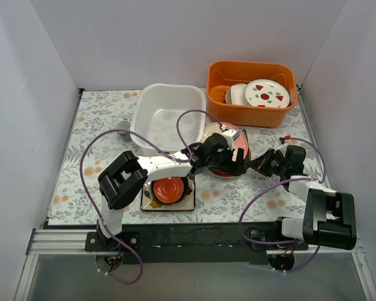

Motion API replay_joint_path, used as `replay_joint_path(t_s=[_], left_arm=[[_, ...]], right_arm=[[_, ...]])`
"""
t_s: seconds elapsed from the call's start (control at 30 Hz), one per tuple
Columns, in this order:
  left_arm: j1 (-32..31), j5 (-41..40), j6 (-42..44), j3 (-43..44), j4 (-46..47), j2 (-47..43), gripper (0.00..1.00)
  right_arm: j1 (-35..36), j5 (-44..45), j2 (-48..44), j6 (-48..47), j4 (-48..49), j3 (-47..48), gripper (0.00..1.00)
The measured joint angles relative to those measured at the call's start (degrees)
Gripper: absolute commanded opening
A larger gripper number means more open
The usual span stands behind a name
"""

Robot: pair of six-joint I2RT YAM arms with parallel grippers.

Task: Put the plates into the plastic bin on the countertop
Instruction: Pick up the plate at the center of the board.

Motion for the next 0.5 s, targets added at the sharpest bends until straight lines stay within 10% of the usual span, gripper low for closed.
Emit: replay_joint_path(t_s=[0.5], left_arm=[[-1.90,0.70,-1.05,-2.29,-1.95,-0.55,0.78]], right_arm=[[-1.31,8.20,-8.31,-9.53,-18.84,6.21,0.01]])
